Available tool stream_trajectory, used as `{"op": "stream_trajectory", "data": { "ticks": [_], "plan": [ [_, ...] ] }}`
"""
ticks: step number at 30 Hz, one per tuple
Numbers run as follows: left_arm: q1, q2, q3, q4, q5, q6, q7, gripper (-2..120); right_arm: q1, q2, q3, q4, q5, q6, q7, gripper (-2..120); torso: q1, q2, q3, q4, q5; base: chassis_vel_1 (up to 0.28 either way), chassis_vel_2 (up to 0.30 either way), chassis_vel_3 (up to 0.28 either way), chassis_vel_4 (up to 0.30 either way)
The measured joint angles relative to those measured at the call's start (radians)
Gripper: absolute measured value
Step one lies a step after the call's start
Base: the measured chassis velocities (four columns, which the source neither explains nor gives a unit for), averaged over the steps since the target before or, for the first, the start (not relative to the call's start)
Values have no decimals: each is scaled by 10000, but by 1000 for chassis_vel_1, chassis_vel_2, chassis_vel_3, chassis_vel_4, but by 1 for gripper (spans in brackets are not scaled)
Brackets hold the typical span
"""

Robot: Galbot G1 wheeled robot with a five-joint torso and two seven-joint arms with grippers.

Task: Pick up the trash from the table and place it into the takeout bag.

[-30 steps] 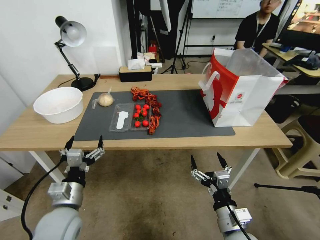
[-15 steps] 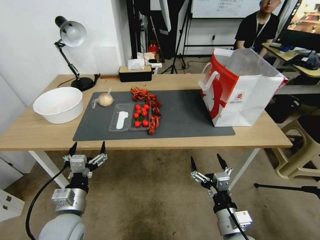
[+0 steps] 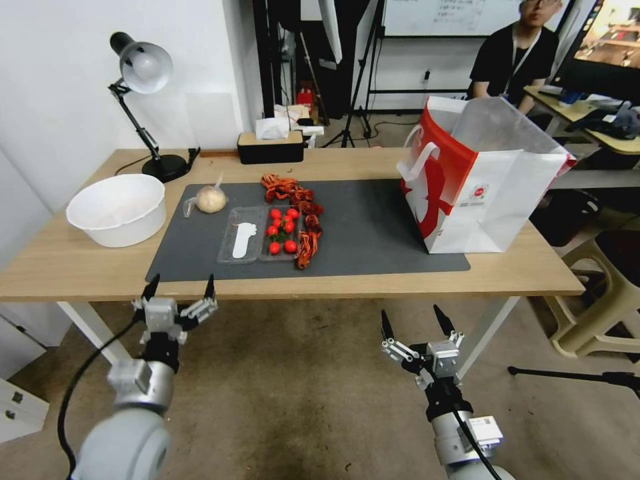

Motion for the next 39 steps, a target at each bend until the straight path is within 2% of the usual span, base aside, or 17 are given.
{"op": "stream_trajectory", "data": {
  "ticks": [2, 3, 6, 7, 11, 14, 15, 18, 19, 21, 22, 25, 28, 29, 30, 34, 39],
  "plan": [
    [-562, 692, 123, 19, -671, 366, -119, 100, 64, -9, -9, -30, 46, -34, 7, 100, 0, 0, 0, -5, -2, 0, 0, 0, 0],
    [-562, 692, 123, 19, -671, 366, -119, 100, 64, -9, -9, -30, 46, -34, 7, 100, 0, 0, 0, -5, -2, 0, 0, 0, 0],
    [-1745, 1944, 687, 493, -1599, 739, -217, 100, 75, -5, 0, -36, 62, -73, 16, 100, 0, 0, 0, -12, -3, 0, 0, 0, 0],
    [-1745, 1944, 687, 493, -1599, 739, -217, 100, 75, -5, 0, -36, 62, -73, 16, 100, 0, 0, 0, -12, -3, 0, 0, 0, 0],
    [-2928, 2787, 1226, 1151, -2555, 1069, -200, 100, 74, 6, 12, -35, 29, -99, 17, 100, 1, 0, 1, -9, -6, 0, 0, 0, 0],
    [-4684, 3543, 1889, 2063, -3736, 1573, -130, 100, 120, -31, -33, -35, -64, -130, -11, 100, 0, 0, 1, -2, -1, 0, 0, 0, 0],
    [-4684, 3543, 1889, 2063, -3736, 1573, -130, 100, 120, -31, -33, -35, -64, -130, -11, 100, 0, 0, 1, -2, -1, 0, 0, 0, 0],
    [-6785, 4171, 3076, 3154, -4645, 1990, -59, 100, 40, 22, -26, -35, -153, -130, -28, 100, 1, 0, 1, -13, 3, 0, 0, 0, 0],
    [-6785, 4171, 3076, 3154, -4645, 1990, -59, 100, 40, 22, -26, -35, -153, -130, -28, 100, 1, 0, 1, -13, 3, 0, 0, 0, 0],
    [-7897, 4360, 3952, 3783, -4848, 2155, -6, 100, 38, 70, -22, -54, -181, -130, -31, 100, 1, 0, 1, -6, 1, 0, 0, 0, 0],
    [-7897, 4360, 3952, 3783, -4848, 2155, -6, 100, 38, 70, -22, -54, -181, -130, -31, 100, 1, 0, 1, -6, 1, 0, 0, 0, 0],
    [-9778, 4249, 5626, 4858, -5006, 2922, -97, 100, 40, 128, -12, -91, -210, -131, -34, 100, 0, 0, 1, -7, 1, 0, 0, 0, 0],
    [-10390, 4065, 6130, 5328, -5021, 3303, -175, 100, 17, 135, 1, -93, -225, -131, -33, 100, 1, 0, 1, -10, -2, 0, 0, 0, 0],
    [-10948, 3868, 6537, 5815, -5028, 3605, -232, 100, -23, 139, 28, -93, -231, -132, -31, 100, 2, 0, 1, -12, 2, 0, 0, 0, 0],
    [-10948, 3868, 6537, 5815, -5028, 3605, -232, 100, -23, 139, 28, -93, -231, -132, -31, 100, 2, 0, 1, -12, 2, 0, 0, 0, 0],
    [-12198, 3341, 7331, 7131, -5081, 4344, -258, 100, -154, 86, 156, -75, -227, -120, -1, 100, 0, 0, 1, -8, 2, 0, 0, 0, 0],
    [-12849, 3059, 7716, 7925, -5055, 5024, -108, 100, -154, 12, 227, -64, -164, -109, 29, 100, -1, 0, 0, -8, 1, 0, 0, 0, 0]
  ]
}}
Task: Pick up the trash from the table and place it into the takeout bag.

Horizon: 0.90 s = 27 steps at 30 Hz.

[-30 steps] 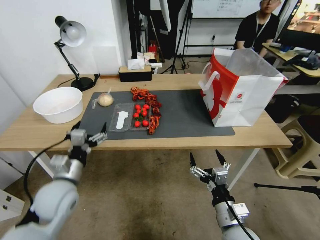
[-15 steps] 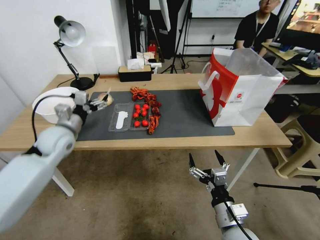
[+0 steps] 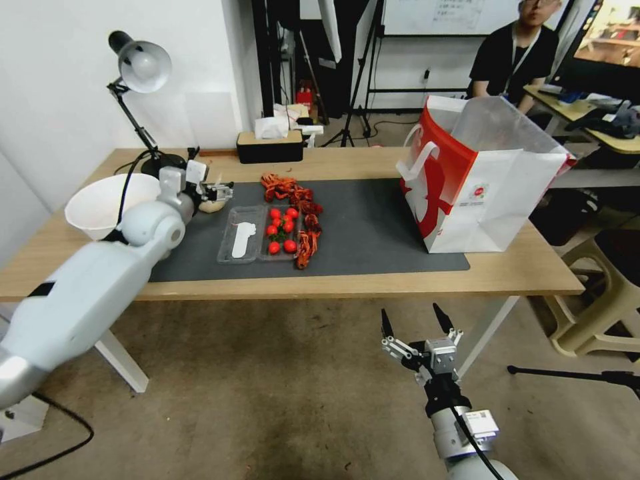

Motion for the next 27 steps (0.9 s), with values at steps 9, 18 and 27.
{"op": "stream_trajectory", "data": {
  "ticks": [9, 18, 27],
  "plan": [
    [-991, -606, 517, 1213, -116, 1134, 91, 100, 70, -37, -5, -79, 62, 31, 15, 100, 1, 1, 0, 0, 0, 0, 0, 0, 0],
    [-1347, -1088, 517, 2260, -536, 1810, -52, 100, 66, -55, -5, -106, 99, 83, 20, 100, 1, 1, 0, 0, -2, 0, 0, 0, 0],
    [-1354, -1207, 336, 2700, -647, 1859, -191, 100, 64, 10, -46, -154, 82, 116, 16, 100, 0, 1, -1, 1, -1, 0, 0, 0, 0]
  ]
}}
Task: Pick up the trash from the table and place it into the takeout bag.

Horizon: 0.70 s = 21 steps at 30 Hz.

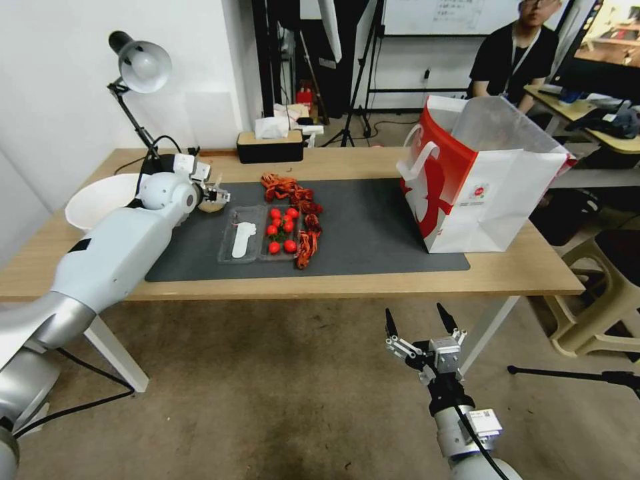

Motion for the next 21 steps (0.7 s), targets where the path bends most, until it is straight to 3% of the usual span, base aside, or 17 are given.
{"op": "stream_trajectory", "data": {
  "ticks": [17, 21],
  "plan": [
    [178, -258, -579, 257, -1368, 375, -543, 100, -69, 15, 10, 38, -55, -3, -2, 100, 0, 0, 0, 0, 1, 0, 0, 0, 0],
    [180, -289, -603, 221, -1484, 375, -653, 91, -80, 18, 5, 28, -71, -2, -4, 100, 0, 0, -1, -1, 2, 0, 0, 0, 0]
  ]
}}
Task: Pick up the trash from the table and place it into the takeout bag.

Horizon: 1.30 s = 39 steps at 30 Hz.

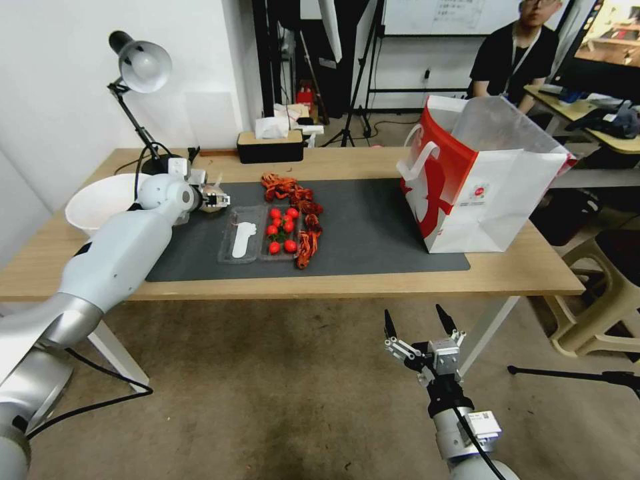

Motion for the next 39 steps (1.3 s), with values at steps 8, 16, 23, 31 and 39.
{"op": "stream_trajectory", "data": {
  "ticks": [8, 16, 23, 31, 39],
  "plan": [
    [120, -96, -101, -23, -174, -10, -135, 61, -19, 1, -5, 0, -7, 0, -1, 100, -1, 0, 0, 0, 0, 0, 0, 0, 0],
    [223, 122, -145, -496, -483, -536, -147, 34, 22, 18, -29, -32, -17, 0, -17, 100, 0, 0, 0, 1, 0, 0, 0, 0, 0],
    [205, 528, -49, -2075, -1349, -1400, -174, 11, 77, 11, -72, -36, -30, 0, -31, 100, 0, -1, 0, 1, 0, 0, 0, 0, 0],
    [-145, 609, 614, -3450, -1863, -2375, 293, 7, 50, 27, -106, 16, -145, -5, -41, 100, -1, 0, 0, 0, 0, 0, 0, 0, 0],
    [-1779, -274, 2288, -4066, -2260, -3364, 601, 7, -122, 87, -38, 112, -332, -5, -61, 100, -2, -1, 0, -2, 3, 0, 0, 0, 0]
  ]
}}
